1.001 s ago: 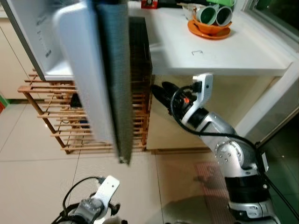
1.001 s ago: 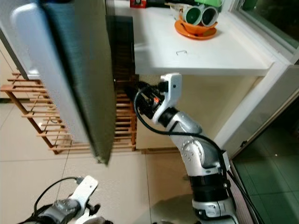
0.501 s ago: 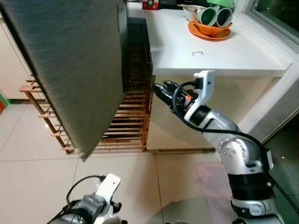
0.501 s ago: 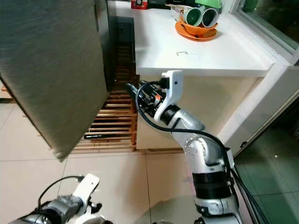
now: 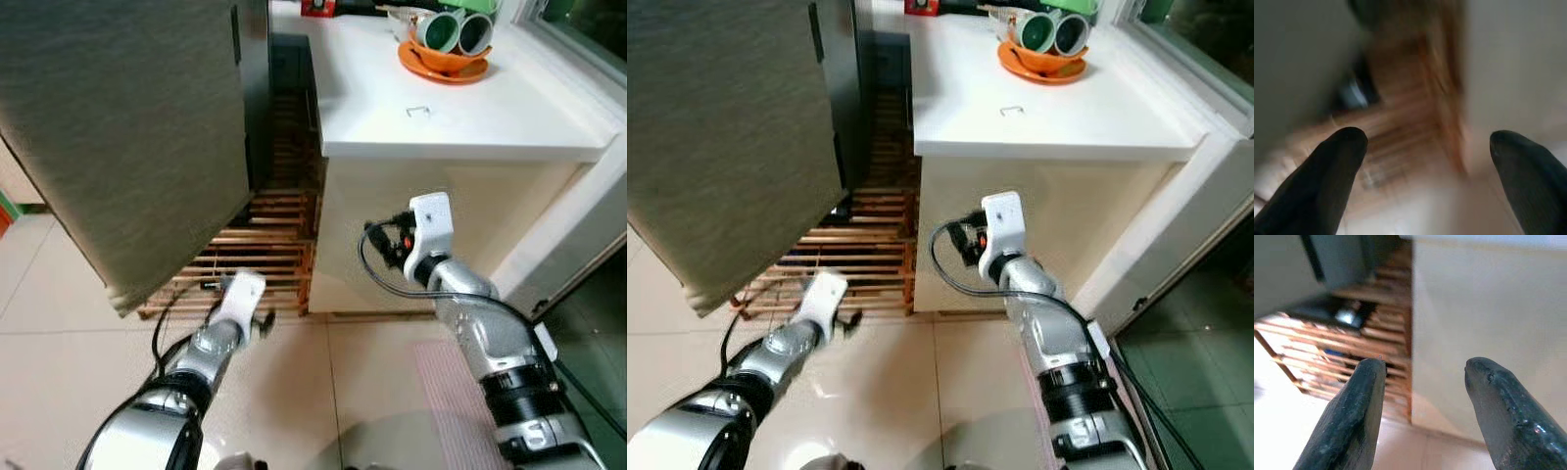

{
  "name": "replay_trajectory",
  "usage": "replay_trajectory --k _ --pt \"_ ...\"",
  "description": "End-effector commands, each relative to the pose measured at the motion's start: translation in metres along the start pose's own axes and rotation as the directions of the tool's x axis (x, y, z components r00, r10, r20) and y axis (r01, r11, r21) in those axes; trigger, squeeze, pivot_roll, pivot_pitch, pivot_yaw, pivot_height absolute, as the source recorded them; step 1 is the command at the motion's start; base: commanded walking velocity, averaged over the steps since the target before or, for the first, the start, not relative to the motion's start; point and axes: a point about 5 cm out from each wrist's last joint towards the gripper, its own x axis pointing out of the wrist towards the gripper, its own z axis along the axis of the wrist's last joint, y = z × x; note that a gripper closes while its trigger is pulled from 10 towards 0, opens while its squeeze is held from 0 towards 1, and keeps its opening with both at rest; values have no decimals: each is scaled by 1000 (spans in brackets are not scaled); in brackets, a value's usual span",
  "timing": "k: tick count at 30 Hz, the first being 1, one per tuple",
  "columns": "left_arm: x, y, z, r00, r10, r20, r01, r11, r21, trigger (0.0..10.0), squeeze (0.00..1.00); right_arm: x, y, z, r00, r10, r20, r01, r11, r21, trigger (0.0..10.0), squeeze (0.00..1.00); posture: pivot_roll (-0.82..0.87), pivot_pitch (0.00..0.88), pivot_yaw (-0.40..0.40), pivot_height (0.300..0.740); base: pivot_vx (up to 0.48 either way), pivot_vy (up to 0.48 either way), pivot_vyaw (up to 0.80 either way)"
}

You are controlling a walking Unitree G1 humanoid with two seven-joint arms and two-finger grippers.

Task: Restocking fridge

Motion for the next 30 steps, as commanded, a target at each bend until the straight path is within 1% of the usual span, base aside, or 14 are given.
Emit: replay_trajectory --k 1,3,5,8,9,11,13,17,18,19,21,25,28,30 --pt "-19 10 -16 995 91 42 -91 996 -1 10000 0 -2 -5 -5 1000 -19 -2 19 1000 -17 10000 0 -6 0 -51 740 0 0 0" --pt "-20 14 -12 991 117 71 -117 993 -4 10000 0 -3 -5 -8 1000 -18 -10 18 1000 -14 10000 0 -3 0 -51 740 0 0 0" --pt "-18 26 4 969 195 150 -201 979 23 10000 0 -3 -5 -15 999 -10 -33 9 1000 -15 10000 0 0 0 -48 740 0 0 0" --pt "-21 46 16 915 337 221 -359 931 63 10000 0 -4 -7 -22 999 -3 -47 2 1000 -18 10000 0 -1 0 -48 740 0 0 0" --pt "-21 46 16 915 337 221 -359 931 63 10000 0 -4 -7 -22 999 -3 -47 2 1000 -18 10000 0 -1 0 -48 740 0 0 0" --pt "-25 59 23 878 407 253 -429 903 38 10000 0 -5 -10 -26 999 -6 -54 5 1000 -14 10000 0 0 0 -50 740 0 0 0" --pt "-28 66 25 865 435 249 -451 892 7 10000 0 -7 -12 -28 999 -16 -49 15 1000 -20 10000 0 2 0 -52 740 0 0 0" --pt "-29 65 28 869 437 232 -431 899 -77 10000 0 -9 -14 -29 999 -28 -27 27 999 -39 10000 0 -1 0 -47 740 0 0 0" --pt "-30 62 35 866 433 251 -419 901 -110 10000 0 -9 -15 -29 999 -38 -19 37 998 -41 10000 0 -1 0 -45 740 0 0 0" --pt "-30 62 35 866 433 251 -419 901 -110 10000 0 -9 -15 -29 999 -38 -19 37 998 -41 10000 0 -1 0 -45 740 0 0 0" --pt "-39 55 63 840 423 340 -386 906 -175 10000 0 -11 -17 -31 998 -57 -4 57 998 -39 10000 0 0 0 -42 740 0 0 0" --pt "-47 49 79 823 429 373 -367 902 -228 10000 0 -13 -19 -34 997 -73 2 73 997 -32 10000 0 7 0 -38 740 0 0 0" --pt "-47 46 81 824 432 365 -366 900 -239 10000 0 -13 -19 -35 996 -85 12 86 996 -18 10000 0 10 0 -38 740 0 0 0" --pt "-46 42 80 832 422 361 -368 906 -212 10000 0 -13 -18 -33 996 -90 26 90 996 -16 10000 0 8 0 -36 740 0 0 0"
